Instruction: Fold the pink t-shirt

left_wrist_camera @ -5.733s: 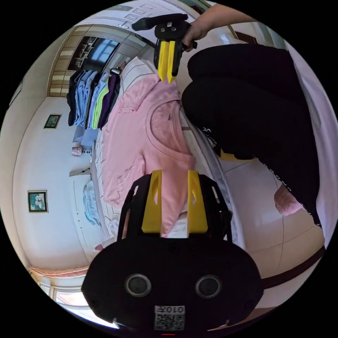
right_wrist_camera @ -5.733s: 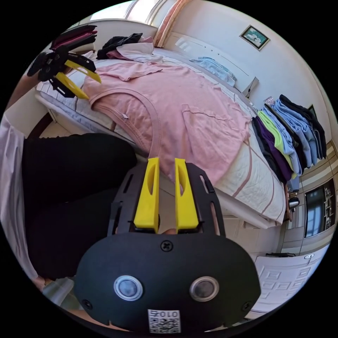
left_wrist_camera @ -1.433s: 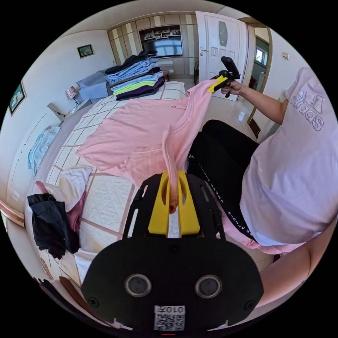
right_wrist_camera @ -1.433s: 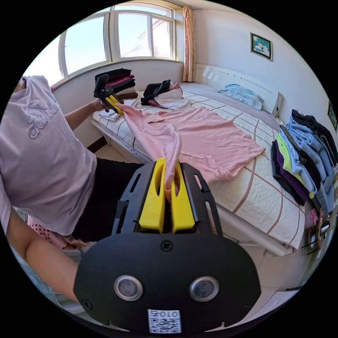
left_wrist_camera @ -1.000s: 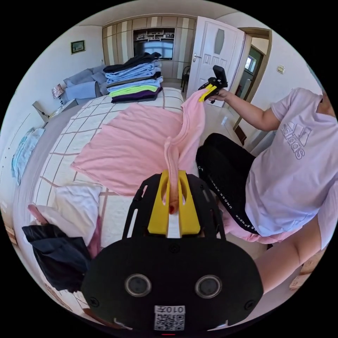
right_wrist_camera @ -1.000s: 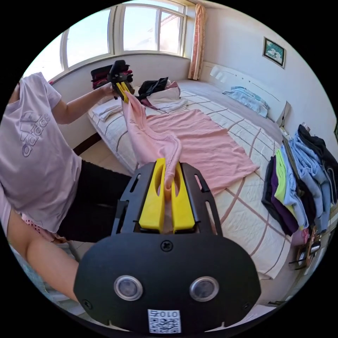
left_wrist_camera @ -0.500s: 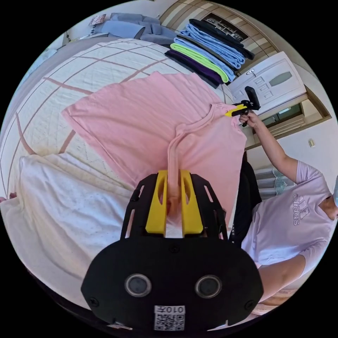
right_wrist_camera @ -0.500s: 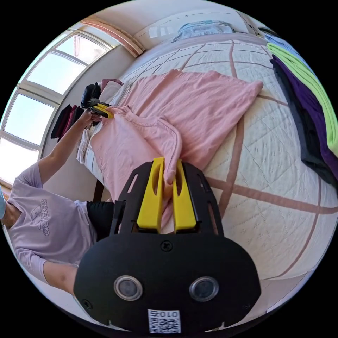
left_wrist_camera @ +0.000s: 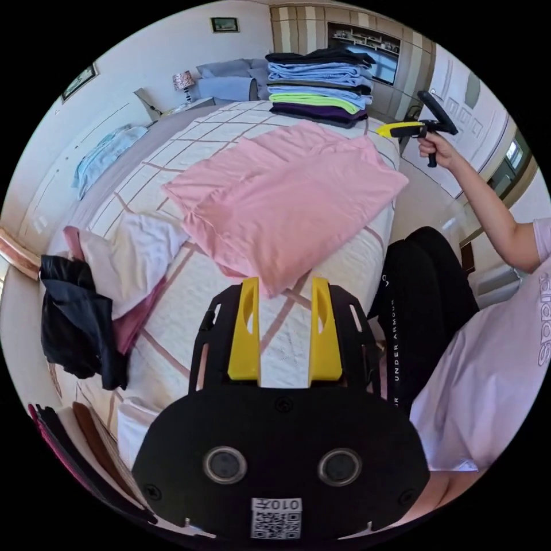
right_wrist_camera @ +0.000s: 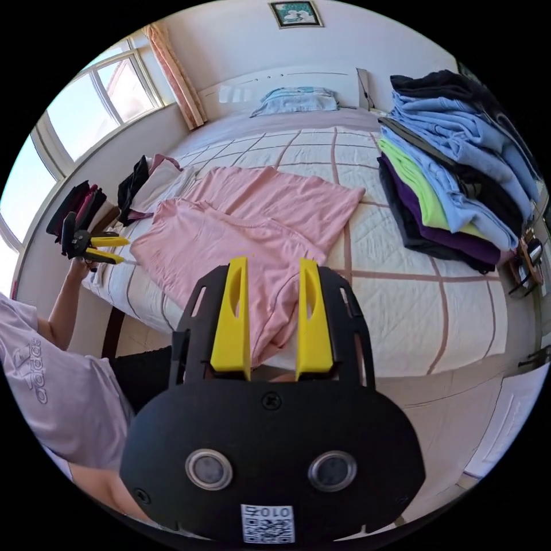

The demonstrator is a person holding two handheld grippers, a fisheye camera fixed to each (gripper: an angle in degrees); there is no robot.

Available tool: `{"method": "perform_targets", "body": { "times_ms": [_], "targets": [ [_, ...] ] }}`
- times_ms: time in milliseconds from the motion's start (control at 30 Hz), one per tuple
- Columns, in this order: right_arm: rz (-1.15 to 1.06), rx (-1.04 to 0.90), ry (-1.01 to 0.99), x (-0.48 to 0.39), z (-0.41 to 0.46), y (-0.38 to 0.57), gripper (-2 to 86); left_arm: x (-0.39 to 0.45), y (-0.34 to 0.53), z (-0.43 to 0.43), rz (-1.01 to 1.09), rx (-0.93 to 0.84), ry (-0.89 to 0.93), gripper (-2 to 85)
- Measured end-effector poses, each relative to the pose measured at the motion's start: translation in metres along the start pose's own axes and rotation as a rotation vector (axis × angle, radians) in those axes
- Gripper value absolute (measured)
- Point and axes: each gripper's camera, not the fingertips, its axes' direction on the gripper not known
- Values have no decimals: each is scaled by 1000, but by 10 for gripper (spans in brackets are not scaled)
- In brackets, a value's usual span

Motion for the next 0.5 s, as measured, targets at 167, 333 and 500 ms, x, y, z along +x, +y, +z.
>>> {"method": "perform_targets", "body": {
  "times_ms": [167,333,500],
  "targets": [
    [84,-30,-35,-34,13,80,131,39,27,9,-23,-3,-16,116],
    [148,-62,-53,-41,31,108,116,75,7,11,171,9,-227,91],
    [181,-51,-108,-30,47,95,61,90,-14,21,236,-16,-284,44]
  ]
}}
